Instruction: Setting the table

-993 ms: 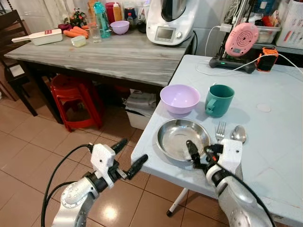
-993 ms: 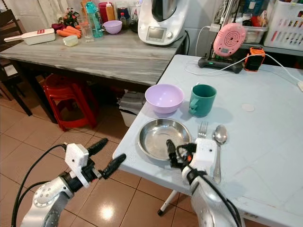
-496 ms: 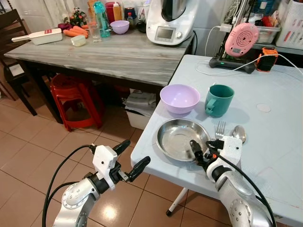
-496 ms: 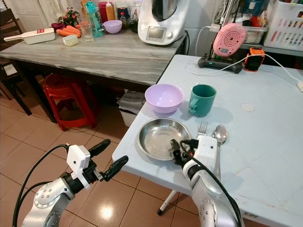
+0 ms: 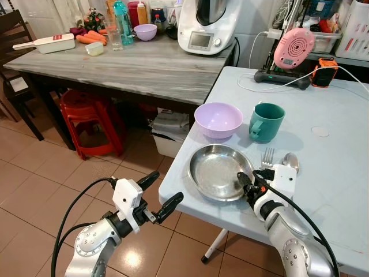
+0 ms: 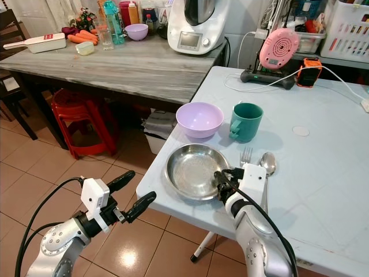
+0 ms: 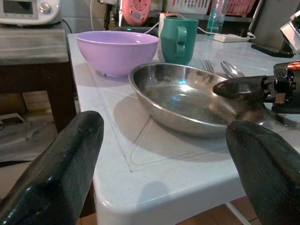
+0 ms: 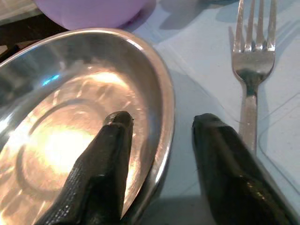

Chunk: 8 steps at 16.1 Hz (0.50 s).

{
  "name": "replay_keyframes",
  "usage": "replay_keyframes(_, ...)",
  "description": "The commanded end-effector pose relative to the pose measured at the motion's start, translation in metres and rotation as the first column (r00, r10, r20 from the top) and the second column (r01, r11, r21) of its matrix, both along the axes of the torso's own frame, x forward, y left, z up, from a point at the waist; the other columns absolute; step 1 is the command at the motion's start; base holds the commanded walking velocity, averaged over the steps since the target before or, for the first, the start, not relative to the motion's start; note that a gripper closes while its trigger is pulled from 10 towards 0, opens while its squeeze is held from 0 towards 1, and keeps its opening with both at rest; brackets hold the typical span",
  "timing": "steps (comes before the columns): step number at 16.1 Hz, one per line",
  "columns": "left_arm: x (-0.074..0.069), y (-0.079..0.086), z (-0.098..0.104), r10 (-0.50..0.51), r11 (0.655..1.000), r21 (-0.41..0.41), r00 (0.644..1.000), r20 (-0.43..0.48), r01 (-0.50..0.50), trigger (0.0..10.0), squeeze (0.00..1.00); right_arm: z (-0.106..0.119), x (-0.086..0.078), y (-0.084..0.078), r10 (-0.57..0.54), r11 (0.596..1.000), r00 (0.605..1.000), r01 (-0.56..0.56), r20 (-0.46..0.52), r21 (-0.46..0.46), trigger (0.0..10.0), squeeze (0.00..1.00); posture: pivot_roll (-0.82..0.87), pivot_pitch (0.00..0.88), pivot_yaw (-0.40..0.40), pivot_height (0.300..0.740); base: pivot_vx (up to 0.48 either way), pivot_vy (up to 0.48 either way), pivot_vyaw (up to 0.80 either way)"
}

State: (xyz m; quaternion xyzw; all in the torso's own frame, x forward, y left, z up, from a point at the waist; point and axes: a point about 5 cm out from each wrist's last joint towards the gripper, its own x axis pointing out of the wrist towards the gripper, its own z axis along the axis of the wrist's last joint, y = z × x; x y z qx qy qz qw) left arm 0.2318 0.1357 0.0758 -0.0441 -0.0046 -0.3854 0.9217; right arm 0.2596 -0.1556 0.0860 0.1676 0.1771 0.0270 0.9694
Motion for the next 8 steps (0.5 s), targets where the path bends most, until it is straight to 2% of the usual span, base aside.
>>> replay_keyframes(1, -0.0007, -0.0003, 0.0004, -0.005, 1.000, 0.007, 1.000, 0.007, 0.005, 10.0, 0.00, -0.0079, -0.0002, 0.0044, 0.021, 1.000, 0.999, -0.020, -0.050, 0.015, 0.0, 0.00, -0.01, 0.000, 0.039, 0.740, 0.000, 0.000, 0.00)
replay_keyframes(8, -0.0005, -0.0018, 0.0071, -0.011, 1.000, -0.010, 1.000, 0.025, 0.011, 10.0, 0.00, -0.0095, 0.0021, 0.0013, -0.028, 0.998, 0.997, 0.032, -0.077, 0.049, 0.0, 0.00, 0.00, 0.000, 0.041, 0.740, 0.000, 0.000, 0.00)
